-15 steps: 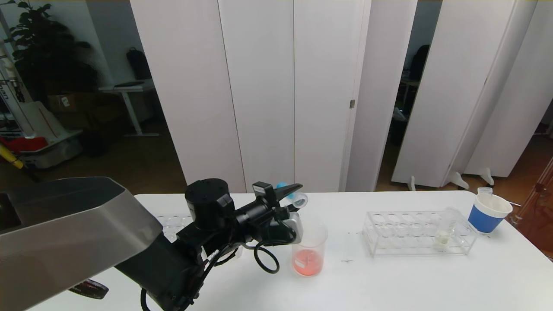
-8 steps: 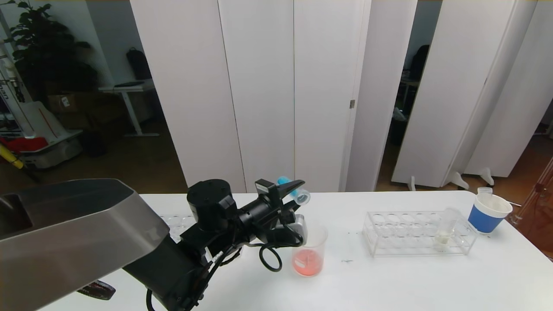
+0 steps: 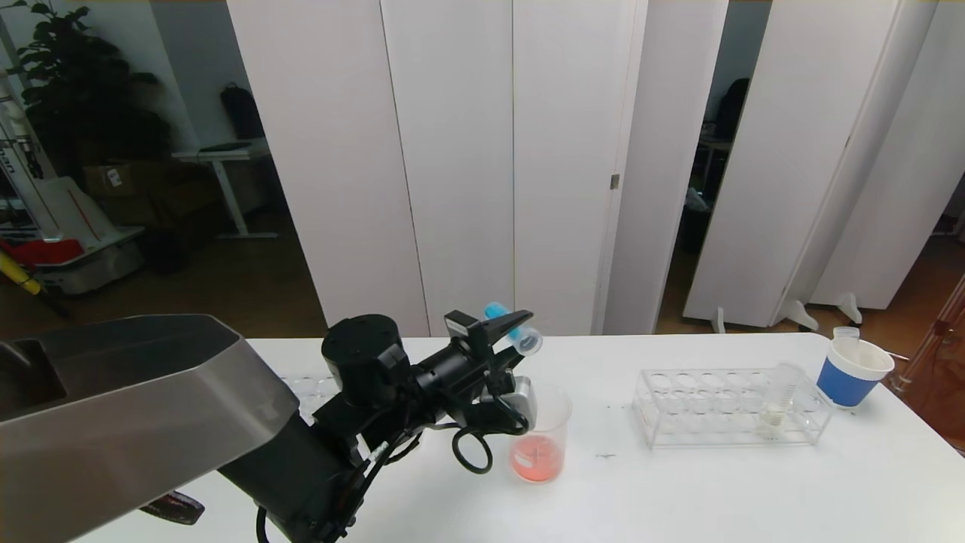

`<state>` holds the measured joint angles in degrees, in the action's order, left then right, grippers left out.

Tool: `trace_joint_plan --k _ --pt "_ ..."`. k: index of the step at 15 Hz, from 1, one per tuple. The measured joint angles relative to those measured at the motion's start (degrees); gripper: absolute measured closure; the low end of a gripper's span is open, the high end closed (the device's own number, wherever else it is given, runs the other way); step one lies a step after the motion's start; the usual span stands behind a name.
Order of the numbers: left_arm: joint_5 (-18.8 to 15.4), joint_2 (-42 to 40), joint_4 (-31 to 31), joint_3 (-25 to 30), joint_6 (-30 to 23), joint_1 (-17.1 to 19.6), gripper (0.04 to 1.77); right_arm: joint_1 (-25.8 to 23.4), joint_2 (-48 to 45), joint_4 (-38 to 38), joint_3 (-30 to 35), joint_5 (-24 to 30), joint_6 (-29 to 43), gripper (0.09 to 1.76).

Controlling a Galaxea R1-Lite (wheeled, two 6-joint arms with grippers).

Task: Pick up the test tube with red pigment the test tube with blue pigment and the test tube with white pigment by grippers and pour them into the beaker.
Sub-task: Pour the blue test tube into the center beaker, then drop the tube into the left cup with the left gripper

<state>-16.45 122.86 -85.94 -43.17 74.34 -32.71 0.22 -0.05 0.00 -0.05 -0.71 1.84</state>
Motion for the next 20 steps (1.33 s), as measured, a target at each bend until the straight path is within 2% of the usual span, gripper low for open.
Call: trace_joint_plan --k 13,20 --pt "-4.97 2.47 -2.83 -1.29 0.13 0.22 1.23 0.02 0.0 -0.02 0.0 0.02 0.0 0.1" --pt "-6.38 3.94 -3.36 -2.78 0.13 0.02 1.23 0.0 0.0 0.0 0.02 0.02 0.0 0.1"
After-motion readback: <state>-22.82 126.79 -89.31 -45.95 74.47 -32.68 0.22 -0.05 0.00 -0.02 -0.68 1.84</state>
